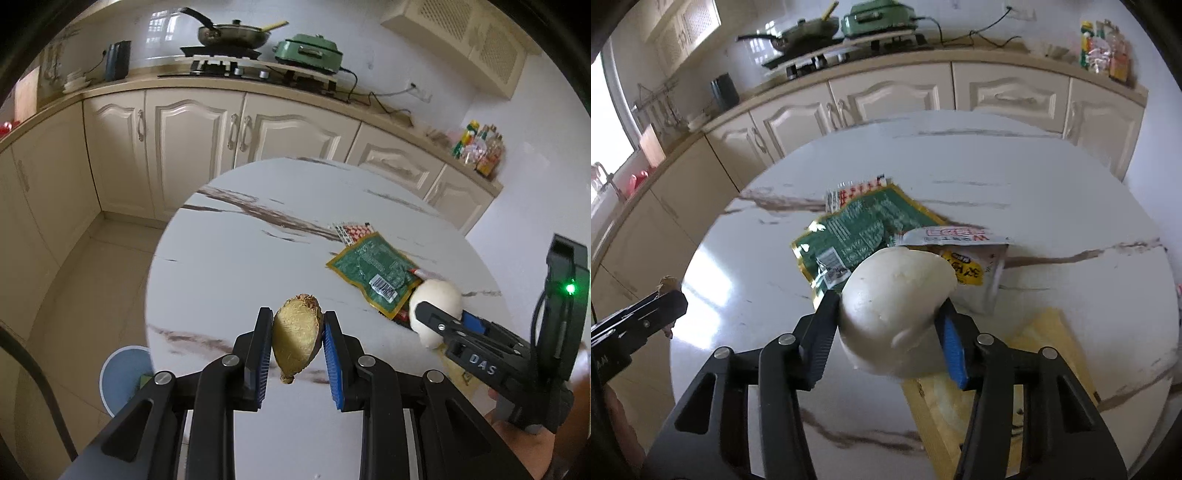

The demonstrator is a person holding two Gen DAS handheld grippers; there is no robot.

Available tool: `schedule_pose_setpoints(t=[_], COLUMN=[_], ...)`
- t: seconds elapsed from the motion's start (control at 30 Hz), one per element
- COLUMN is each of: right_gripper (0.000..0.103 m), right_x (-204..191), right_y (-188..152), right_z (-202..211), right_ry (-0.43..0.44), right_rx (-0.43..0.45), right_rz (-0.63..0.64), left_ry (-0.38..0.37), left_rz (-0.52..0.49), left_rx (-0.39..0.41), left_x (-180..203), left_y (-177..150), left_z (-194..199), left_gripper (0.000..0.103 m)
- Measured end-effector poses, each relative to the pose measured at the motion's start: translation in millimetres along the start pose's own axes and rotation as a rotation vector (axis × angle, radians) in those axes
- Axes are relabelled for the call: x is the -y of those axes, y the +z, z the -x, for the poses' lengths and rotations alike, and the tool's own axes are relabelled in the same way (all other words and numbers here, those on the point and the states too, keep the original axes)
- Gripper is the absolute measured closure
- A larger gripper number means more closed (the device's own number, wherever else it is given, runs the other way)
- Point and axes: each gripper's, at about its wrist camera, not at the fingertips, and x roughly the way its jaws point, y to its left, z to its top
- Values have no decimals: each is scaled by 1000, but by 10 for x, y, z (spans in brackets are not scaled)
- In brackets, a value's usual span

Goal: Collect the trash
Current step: 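Grasp the white bun with the right tool while the left tool holds the ginger, then carry ginger and bun over the bucket and open both tools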

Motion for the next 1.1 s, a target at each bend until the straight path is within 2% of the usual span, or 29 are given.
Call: schedule_pose_setpoints(t=[0.17, 0.3, 0.47, 0.63, 0.73, 0.87, 1.1], right_gripper=[54, 54, 54, 54, 54, 54, 54], right_x=[-282, -890, -1838, -2687, -3043, -3419, -3601], right_y=[17, 3, -119, -322, -457, -624, -742], right_z=[370, 526, 375, 22, -252, -746, -1626], right_ry=[59, 176, 303, 415, 437, 422, 427], right_rx=[66, 85, 37, -39, -79, -151, -306], right_rz=[53, 164, 308, 411, 459, 503, 477], left_ry=[-31, 5, 67, 149, 175, 195, 145], left_rz=[62, 117, 206, 312, 365, 420, 504], left_rx=[38, 65, 69, 38, 15, -59, -164], left_x=[-313, -716, -1451, -2252, -2613, -3012, -3552], left_y=[-62, -188, -450, -761, -894, -1039, -1095], left_z=[364, 660, 988, 1151, 1109, 837, 177], left_gripper=[80, 80, 80, 80, 80, 80, 80])
